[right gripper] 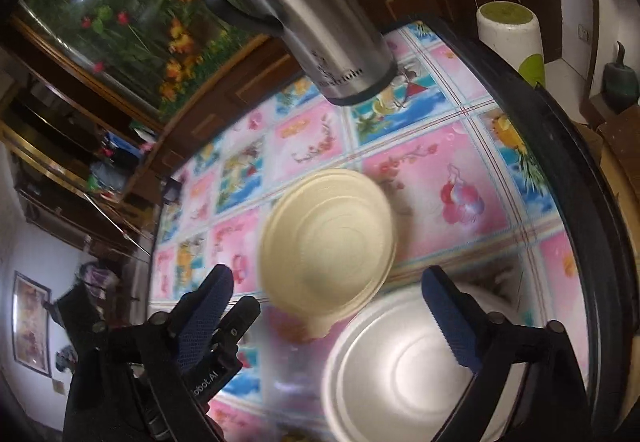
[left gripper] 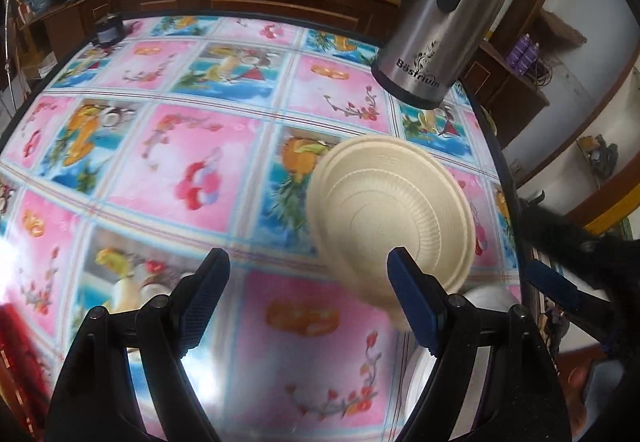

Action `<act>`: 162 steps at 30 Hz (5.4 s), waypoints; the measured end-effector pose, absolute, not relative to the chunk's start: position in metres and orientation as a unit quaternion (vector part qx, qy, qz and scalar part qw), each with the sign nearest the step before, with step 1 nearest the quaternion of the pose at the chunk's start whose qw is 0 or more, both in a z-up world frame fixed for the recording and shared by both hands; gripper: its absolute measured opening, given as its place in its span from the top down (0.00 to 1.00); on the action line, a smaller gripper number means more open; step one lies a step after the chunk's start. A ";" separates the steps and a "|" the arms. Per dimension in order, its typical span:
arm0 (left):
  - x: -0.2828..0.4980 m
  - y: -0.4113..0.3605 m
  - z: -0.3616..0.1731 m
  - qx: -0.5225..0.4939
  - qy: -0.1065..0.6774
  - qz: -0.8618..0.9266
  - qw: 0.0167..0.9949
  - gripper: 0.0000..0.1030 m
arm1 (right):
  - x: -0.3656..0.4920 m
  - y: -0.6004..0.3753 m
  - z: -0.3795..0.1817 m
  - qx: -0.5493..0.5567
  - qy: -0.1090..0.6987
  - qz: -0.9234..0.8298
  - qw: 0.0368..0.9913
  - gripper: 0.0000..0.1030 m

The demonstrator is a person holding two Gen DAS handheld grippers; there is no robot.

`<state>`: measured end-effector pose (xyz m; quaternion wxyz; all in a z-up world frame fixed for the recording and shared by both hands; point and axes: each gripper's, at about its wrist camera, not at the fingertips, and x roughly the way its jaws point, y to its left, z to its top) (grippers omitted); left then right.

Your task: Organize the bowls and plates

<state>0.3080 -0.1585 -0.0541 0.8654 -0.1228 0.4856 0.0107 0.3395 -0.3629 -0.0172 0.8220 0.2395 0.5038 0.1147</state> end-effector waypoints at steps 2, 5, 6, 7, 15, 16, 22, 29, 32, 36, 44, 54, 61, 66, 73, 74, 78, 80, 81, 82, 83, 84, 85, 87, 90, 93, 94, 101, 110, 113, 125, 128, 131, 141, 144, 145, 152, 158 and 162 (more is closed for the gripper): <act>0.316 -0.162 -0.060 -0.118 0.489 0.012 0.864 0.21 | 0.349 -0.362 -0.027 0.227 0.516 0.105 0.819 0.20; 0.326 -0.165 -0.067 -0.117 0.492 0.019 0.862 0.21 | 0.362 -0.362 -0.042 0.225 0.531 0.096 0.811 0.25; 0.329 -0.165 -0.069 -0.116 0.494 0.022 0.862 0.21 | 0.366 -0.362 -0.047 0.219 0.536 0.092 0.810 0.26; 0.331 -0.166 -0.071 -0.114 0.493 0.026 0.862 0.21 | 0.369 -0.361 -0.050 0.215 0.540 0.090 0.809 0.28; 0.346 -0.159 -0.089 -0.099 0.514 0.060 0.850 0.60 | 0.389 -0.353 -0.072 0.182 0.574 0.066 0.796 0.49; 0.347 -0.160 -0.091 -0.094 0.516 0.060 0.849 0.67 | 0.390 -0.352 -0.074 0.180 0.576 0.064 0.795 0.52; 0.345 -0.165 -0.087 -0.079 0.514 0.046 0.853 0.88 | 0.393 -0.344 -0.083 0.168 0.591 0.060 0.787 0.90; 0.328 -0.155 -0.065 -0.079 0.492 0.045 0.866 0.88 | 0.380 -0.338 -0.064 0.171 0.570 0.071 0.800 0.91; 0.312 -0.148 -0.050 -0.074 0.474 0.048 0.876 0.88 | 0.369 -0.332 -0.051 0.166 0.559 0.080 0.809 0.91; 0.290 -0.139 -0.036 -0.073 0.456 0.050 0.886 0.88 | 0.347 -0.320 -0.031 0.163 0.541 0.094 0.819 0.91; 0.235 -0.117 -0.022 -0.073 0.431 0.045 0.898 0.88 | 0.292 -0.303 -0.009 0.160 0.517 0.110 0.834 0.91; 0.171 -0.082 -0.017 -0.078 0.410 0.045 0.908 0.88 | 0.221 -0.269 0.007 0.139 0.498 0.134 0.845 0.90; 0.138 -0.053 -0.023 -0.090 0.411 0.048 0.906 0.88 | 0.183 -0.244 0.007 0.134 0.493 0.153 0.846 0.90; 0.120 -0.035 -0.027 -0.096 0.409 0.055 0.906 0.88 | 0.164 -0.225 0.003 0.130 0.495 0.165 0.843 0.90; 0.102 -0.017 -0.029 -0.101 0.404 0.064 0.907 0.88 | 0.147 -0.201 0.001 0.121 0.492 0.176 0.844 0.90; 0.102 -0.015 -0.029 -0.101 0.403 0.064 0.907 0.88 | 0.145 -0.199 0.001 0.120 0.491 0.177 0.845 0.90; 0.094 -0.012 -0.031 -0.099 0.400 0.062 0.909 0.87 | 0.136 -0.193 0.001 0.116 0.486 0.178 0.848 0.90; 0.090 -0.011 -0.032 -0.097 0.398 0.062 0.910 0.87 | 0.133 -0.193 0.001 0.115 0.486 0.177 0.848 0.90; 0.089 -0.011 -0.032 -0.097 0.399 0.060 0.910 0.87 | 0.131 -0.193 0.000 0.115 0.485 0.177 0.849 0.90; 0.088 -0.011 -0.033 -0.096 0.399 0.060 0.910 0.87 | 0.130 -0.193 0.000 0.115 0.485 0.177 0.849 0.90; 0.087 -0.011 -0.033 -0.095 0.399 0.059 0.910 0.87 | 0.128 -0.194 -0.001 0.117 0.485 0.177 0.849 0.90; 0.086 -0.012 -0.033 -0.094 0.398 0.059 0.911 0.87 | 0.126 -0.194 -0.002 0.118 0.485 0.177 0.848 0.90; 0.085 -0.012 -0.033 -0.092 0.398 0.059 0.911 0.88 | 0.126 -0.194 -0.002 0.118 0.485 0.177 0.848 0.90; 0.082 -0.013 -0.033 -0.090 0.396 0.059 0.912 0.88 | 0.123 -0.195 -0.003 0.119 0.485 0.177 0.848 0.90; 0.081 -0.013 -0.033 -0.090 0.397 0.059 0.912 0.87 | 0.120 -0.195 -0.004 0.118 0.484 0.177 0.849 0.90; 0.079 -0.013 -0.033 -0.088 0.394 0.060 0.913 0.87 | 0.119 -0.195 -0.004 0.118 0.483 0.177 0.849 0.90; 0.078 -0.013 -0.033 -0.088 0.394 0.060 0.913 0.87 | 0.118 -0.195 -0.004 0.118 0.483 0.177 0.849 0.90; 0.074 -0.010 -0.031 -0.086 0.390 0.063 0.915 0.87 | 0.115 -0.192 -0.001 0.115 0.480 0.180 0.851 0.90; 0.071 -0.007 -0.025 -0.086 0.384 0.067 0.917 0.87 | 0.114 -0.188 0.005 0.110 0.474 0.185 0.854 0.90; 0.069 -0.005 -0.023 -0.088 0.382 0.068 0.918 0.87 | 0.112 -0.187 0.007 0.109 0.472 0.187 0.855 0.90; 0.054 0.017 -0.007 -0.098 0.366 0.084 0.921 0.87 | 0.107 -0.171 0.021 0.104 0.458 0.210 0.858 0.90; 0.048 0.028 -0.002 -0.103 0.360 0.095 0.922 0.87 | 0.105 -0.160 0.026 0.101 0.452 0.223 0.857 0.90; 0.042 0.045 0.003 -0.110 0.354 0.111 0.922 0.87 | 0.104 -0.145 0.031 0.096 0.448 0.239 0.856 0.90; 0.027 0.096 0.000 -0.131 0.348 0.163 0.914 0.87 | 0.103 -0.082 0.035 0.075 0.449 0.294 0.841 0.90; 0.023 0.106 -0.002 -0.133 0.348 0.176 0.911 0.88 | 0.101 -0.067 0.032 0.072 0.452 0.305 0.835 0.90; 0.022 0.109 -0.003 -0.133 0.348 0.180 0.910 0.88 | 0.101 -0.062 0.031 0.071 0.453 0.309 0.833 0.90; 0.015 0.122 -0.008 -0.138 0.349 0.196 0.906 0.88 | 0.096 -0.040 0.024 0.061 0.458 0.324 0.825 0.90; 0.012 0.128 -0.010 -0.139 0.350 0.201 0.904 0.87 | 0.094 -0.029 0.023 0.055 0.460 0.329 0.823 0.90; 0.010 0.131 -0.012 -0.140 0.352 0.205 0.903 0.87 | 0.092 -0.024 0.021 0.051 0.463 0.332 0.820 0.90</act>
